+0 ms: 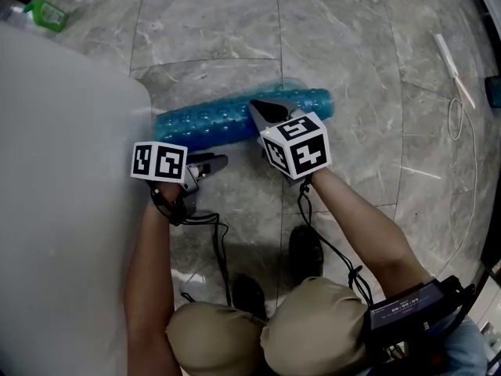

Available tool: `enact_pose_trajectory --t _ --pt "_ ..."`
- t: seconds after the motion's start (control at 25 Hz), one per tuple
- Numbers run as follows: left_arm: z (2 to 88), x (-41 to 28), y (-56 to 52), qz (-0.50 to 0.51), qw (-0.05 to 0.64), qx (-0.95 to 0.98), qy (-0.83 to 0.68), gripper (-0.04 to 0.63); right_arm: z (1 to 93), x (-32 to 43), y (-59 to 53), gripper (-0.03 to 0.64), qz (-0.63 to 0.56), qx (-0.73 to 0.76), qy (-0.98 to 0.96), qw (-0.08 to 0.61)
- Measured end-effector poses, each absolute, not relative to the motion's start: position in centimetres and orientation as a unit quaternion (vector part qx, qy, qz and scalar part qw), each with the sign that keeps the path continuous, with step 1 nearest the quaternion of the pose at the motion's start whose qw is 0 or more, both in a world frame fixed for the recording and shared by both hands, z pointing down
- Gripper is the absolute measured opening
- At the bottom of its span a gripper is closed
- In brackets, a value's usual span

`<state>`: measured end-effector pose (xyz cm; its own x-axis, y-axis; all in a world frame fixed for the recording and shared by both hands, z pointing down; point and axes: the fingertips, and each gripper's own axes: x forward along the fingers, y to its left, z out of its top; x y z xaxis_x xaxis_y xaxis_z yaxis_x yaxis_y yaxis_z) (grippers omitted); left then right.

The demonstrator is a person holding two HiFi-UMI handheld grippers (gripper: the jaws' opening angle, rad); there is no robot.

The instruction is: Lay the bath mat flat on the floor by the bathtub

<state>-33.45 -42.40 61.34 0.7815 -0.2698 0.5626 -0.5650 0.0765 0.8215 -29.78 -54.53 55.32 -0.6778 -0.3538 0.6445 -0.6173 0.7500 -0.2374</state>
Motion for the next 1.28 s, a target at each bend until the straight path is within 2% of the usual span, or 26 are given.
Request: enact_pose_trajectory --t 0.08,0.12,0.24,0.36,0.44,0.52,0.72,0.88,1.0,1.12,1.28 --pt "61.8 -32.6 -39.6 0.208 0.615 0.702 -0.292 0.090 55.2 -29.6 -54.0 0.002 0.216 0.277 -0.891 0.287" --pt "61.3 -32.1 -39.2 0.211 0.591 0.723 -0.290 0.009 55.2 -29.5 -53.8 0.002 0.213 0.279 -0.892 0.285" --pt "56.3 -30.5 -42.0 0.065 0.521 0.797 -0.298 0.008 55.2 -29.4 -53.6 0.002 0.211 0.285 -0.891 0.284" --pt "50.9 -32.8 -47.0 -0.088 0.411 0.813 -0.403 0.006 55.2 -29.3 -53.5 0.002 0.212 0.294 -0.888 0.283" --pt "49.5 -35.2 -48.8 -0.100 0.340 0.791 -0.498 0.006 55.3 -29.2 -53.2 0.002 0.213 0.301 -0.885 0.283" --pt "49.5 -36.1 -49.6 -0.069 0.311 0.767 -0.557 0.006 55.2 -29.1 -53.0 0.002 0.203 0.312 -0.883 0.286" --pt "51.4 -35.3 -49.5 0.029 0.297 0.735 -0.609 0.006 55.5 -28.7 -51.7 0.002 0.178 0.335 -0.873 0.306" --pt "52.6 -36.6 -49.2 0.059 0.296 0.706 -0.641 0.008 55.6 -28.1 -49.1 0.002 0.182 0.305 -0.877 0.322" --pt "54.0 -36.5 -49.3 0.094 0.303 0.696 -0.644 0.008 54.4 -26.7 -45.9 0.003 0.238 0.258 -0.873 0.339" --pt "54.9 -35.5 -48.8 0.137 0.306 0.704 -0.626 0.008 49.7 -23.9 -43.1 0.005 0.282 0.272 -0.864 0.317" --pt "55.3 -34.7 -47.2 0.118 0.349 0.709 -0.601 0.006 44.1 -19.7 -39.4 0.066 0.302 0.295 -0.855 0.301"
